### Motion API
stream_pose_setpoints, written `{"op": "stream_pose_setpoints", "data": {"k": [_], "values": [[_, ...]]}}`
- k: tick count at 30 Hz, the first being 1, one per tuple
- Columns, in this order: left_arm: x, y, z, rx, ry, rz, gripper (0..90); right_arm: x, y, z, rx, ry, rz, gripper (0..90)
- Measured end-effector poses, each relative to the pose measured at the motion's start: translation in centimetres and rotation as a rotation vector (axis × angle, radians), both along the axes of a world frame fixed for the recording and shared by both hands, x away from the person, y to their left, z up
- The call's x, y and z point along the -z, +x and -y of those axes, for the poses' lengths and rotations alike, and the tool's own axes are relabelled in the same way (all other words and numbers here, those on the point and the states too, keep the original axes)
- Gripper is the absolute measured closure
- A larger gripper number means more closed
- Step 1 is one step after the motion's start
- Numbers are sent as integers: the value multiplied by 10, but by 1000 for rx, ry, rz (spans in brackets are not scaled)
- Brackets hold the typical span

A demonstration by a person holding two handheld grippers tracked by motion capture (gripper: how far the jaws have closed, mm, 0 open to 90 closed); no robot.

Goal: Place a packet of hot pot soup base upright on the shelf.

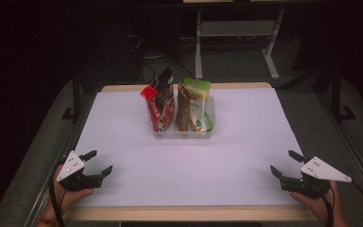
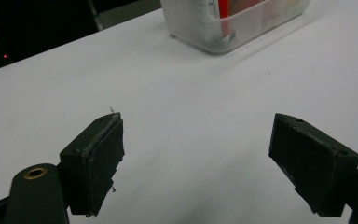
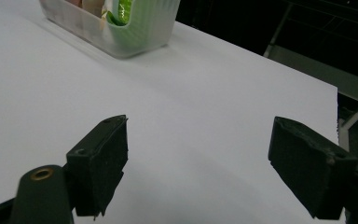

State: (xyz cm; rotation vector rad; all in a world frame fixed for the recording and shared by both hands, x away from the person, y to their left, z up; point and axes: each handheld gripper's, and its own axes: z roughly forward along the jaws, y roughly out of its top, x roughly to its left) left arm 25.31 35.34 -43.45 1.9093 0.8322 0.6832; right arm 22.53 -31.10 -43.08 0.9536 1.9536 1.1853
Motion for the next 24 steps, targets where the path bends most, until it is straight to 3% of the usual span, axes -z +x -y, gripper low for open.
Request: {"op": "stream_pose_setpoints", "data": {"k": [7,13,24], "values": [[2,-10,-11,-27,-77,11,174,6,-5,7,28,52,1,193],[7,-16,-16,-43,-91,7,174,10,-10,11,64,90,-6,192],[9,-20,-20,-73,-134,18,173,15,-14,4,57,63,-11,189]]}}
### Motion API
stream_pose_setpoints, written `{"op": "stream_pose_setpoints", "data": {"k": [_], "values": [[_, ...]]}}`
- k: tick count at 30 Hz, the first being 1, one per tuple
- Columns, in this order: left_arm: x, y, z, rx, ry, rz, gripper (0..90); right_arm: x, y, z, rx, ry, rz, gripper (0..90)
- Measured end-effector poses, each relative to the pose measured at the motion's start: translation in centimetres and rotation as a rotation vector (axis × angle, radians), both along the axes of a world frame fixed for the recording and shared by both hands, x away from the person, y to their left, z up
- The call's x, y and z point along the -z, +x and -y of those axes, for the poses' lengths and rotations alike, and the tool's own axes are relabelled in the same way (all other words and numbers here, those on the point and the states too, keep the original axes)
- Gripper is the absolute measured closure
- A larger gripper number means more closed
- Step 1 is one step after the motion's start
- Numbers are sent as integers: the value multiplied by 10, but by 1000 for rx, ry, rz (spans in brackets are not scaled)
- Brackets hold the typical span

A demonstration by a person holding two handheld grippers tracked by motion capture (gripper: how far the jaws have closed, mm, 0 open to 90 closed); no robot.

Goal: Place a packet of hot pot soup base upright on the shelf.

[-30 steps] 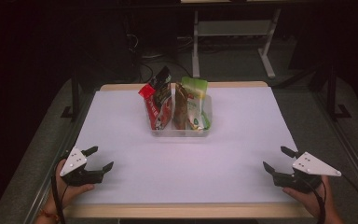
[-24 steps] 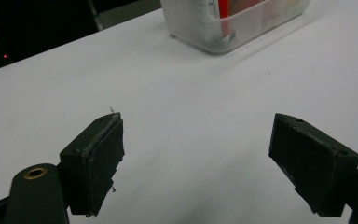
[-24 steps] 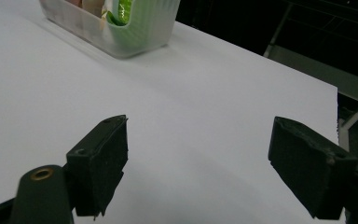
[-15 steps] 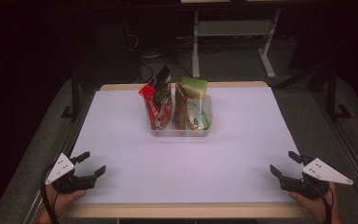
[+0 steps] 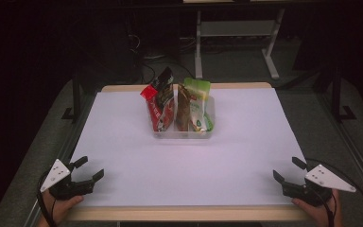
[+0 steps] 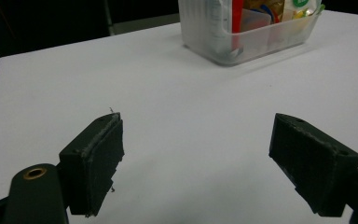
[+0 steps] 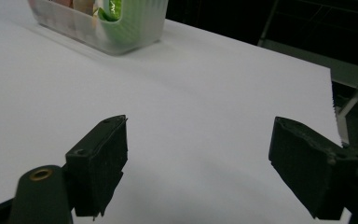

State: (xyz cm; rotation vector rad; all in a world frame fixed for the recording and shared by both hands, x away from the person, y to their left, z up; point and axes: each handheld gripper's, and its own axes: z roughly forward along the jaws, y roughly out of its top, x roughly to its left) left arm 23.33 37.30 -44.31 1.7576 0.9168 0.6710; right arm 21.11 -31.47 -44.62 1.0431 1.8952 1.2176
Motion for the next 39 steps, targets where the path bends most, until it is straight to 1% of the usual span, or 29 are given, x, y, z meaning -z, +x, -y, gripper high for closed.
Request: {"op": "stream_pose_setpoints", "data": {"k": [2,3,5,9,11,16,30,33,39], "values": [[0,-1,0,5,-11,1,173,2,0,1,3,3,-7,190],[0,-1,0,7,-2,6,173,2,-1,1,9,0,-10,190],[-1,-2,0,9,0,6,173,2,-2,1,8,4,-3,190],[-3,-2,0,5,-11,16,174,1,-2,-1,6,0,-3,190],[-4,-2,1,11,-11,19,173,1,-2,-2,5,-5,-5,190],[-4,-1,5,25,11,11,174,2,-3,-3,-2,-9,-9,190],[-3,-1,7,25,12,4,174,2,-2,-5,-15,-23,-10,190],[-3,-1,7,30,24,1,174,2,-2,-6,-18,-25,-10,190],[-3,-2,8,32,32,-6,174,2,-1,-8,-29,-28,-8,190]]}}
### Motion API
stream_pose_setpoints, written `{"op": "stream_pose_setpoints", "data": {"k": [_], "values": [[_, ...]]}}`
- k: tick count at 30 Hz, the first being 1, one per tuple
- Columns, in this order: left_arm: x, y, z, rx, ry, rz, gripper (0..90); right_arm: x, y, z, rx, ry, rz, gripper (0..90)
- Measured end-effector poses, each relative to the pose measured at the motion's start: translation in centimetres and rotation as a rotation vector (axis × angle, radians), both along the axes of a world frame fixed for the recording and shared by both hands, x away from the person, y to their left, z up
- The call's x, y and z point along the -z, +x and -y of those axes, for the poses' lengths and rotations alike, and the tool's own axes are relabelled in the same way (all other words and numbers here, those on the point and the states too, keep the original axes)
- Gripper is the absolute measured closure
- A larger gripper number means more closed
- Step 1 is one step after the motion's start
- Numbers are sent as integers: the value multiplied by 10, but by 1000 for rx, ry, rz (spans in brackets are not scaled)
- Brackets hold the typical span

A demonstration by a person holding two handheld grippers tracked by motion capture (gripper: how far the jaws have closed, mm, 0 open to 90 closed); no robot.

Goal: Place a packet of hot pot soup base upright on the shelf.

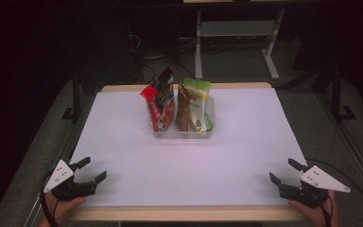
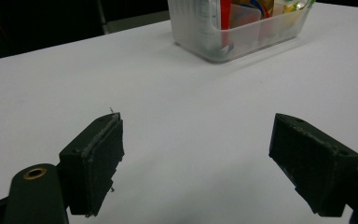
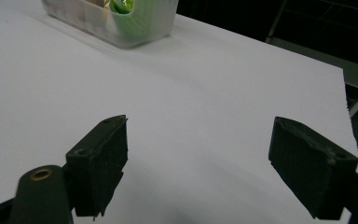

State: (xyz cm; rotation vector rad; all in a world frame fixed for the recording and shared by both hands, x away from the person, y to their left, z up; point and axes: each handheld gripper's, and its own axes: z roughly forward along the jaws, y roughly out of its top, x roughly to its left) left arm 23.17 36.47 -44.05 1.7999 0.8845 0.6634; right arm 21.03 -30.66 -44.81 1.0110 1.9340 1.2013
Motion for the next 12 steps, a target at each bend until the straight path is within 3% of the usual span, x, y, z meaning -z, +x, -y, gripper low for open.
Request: {"op": "stream_pose_setpoints", "data": {"k": [12], "values": [[-2,2,3,1,6,3,174,-1,1,-2,-11,-7,-3,189]]}}
